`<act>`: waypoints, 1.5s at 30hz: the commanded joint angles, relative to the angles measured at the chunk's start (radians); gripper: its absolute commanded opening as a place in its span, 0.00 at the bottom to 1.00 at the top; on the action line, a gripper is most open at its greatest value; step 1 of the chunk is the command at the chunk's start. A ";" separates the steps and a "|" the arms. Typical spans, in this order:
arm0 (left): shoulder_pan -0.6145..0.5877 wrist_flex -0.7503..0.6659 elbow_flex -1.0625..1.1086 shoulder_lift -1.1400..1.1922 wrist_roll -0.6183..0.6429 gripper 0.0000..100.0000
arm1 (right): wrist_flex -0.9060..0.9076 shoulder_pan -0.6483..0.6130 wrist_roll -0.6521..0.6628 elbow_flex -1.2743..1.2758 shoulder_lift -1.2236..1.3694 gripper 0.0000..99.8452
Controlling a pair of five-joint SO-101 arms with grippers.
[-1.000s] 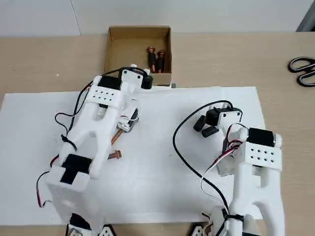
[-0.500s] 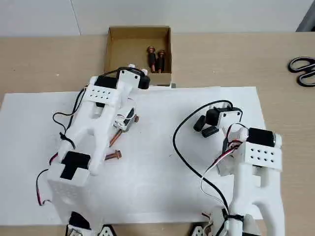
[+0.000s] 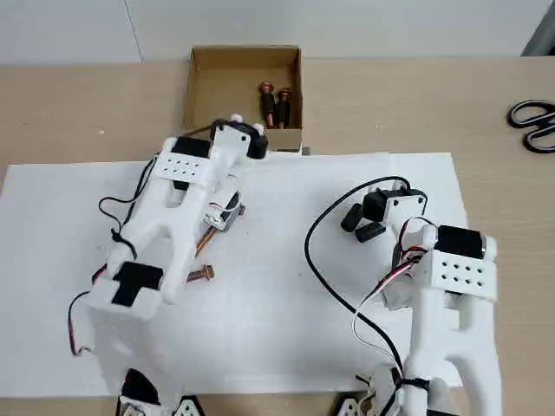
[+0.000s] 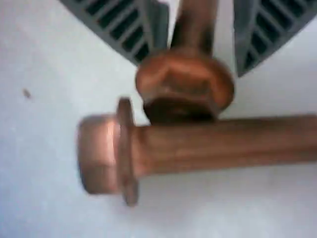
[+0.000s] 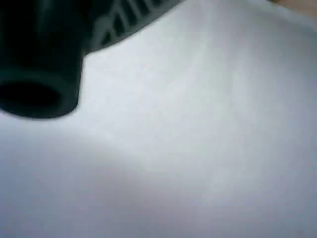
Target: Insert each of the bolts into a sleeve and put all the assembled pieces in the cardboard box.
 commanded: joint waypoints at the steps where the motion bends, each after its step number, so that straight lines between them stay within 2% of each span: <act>1: 0.002 -0.021 -0.038 0.029 -0.005 0.09 | -0.013 0.001 0.000 -0.005 -0.030 0.00; 8: 0.003 -0.034 -0.085 0.074 -0.002 0.08 | -0.013 0.001 0.000 -0.005 -0.030 0.00; 11: 0.005 -0.029 -0.114 0.075 -0.002 0.00 | -0.013 0.001 0.000 -0.005 -0.030 0.00; 18: 0.054 0.029 -0.133 0.057 0.000 0.00 | -0.002 -0.001 0.000 -0.020 -0.030 0.00; 23: 0.074 0.120 -0.188 -0.074 0.029 0.00 | 0.058 0.001 -0.014 -0.089 -0.031 0.00; 28: 0.094 0.195 -0.219 -0.219 0.034 0.00 | 0.179 0.001 -0.126 -0.233 -0.031 0.00; 31: 0.103 0.245 -0.219 -0.258 0.038 0.00 | 0.237 0.005 -0.147 -0.293 -0.031 0.00; 36: 0.103 0.319 -0.219 -0.307 0.229 0.00 | 0.237 -0.001 -0.150 -0.299 -0.151 0.00; 45: 0.146 0.299 -0.216 -0.649 0.477 0.00 | 0.173 -0.162 -0.150 -0.222 -0.782 0.00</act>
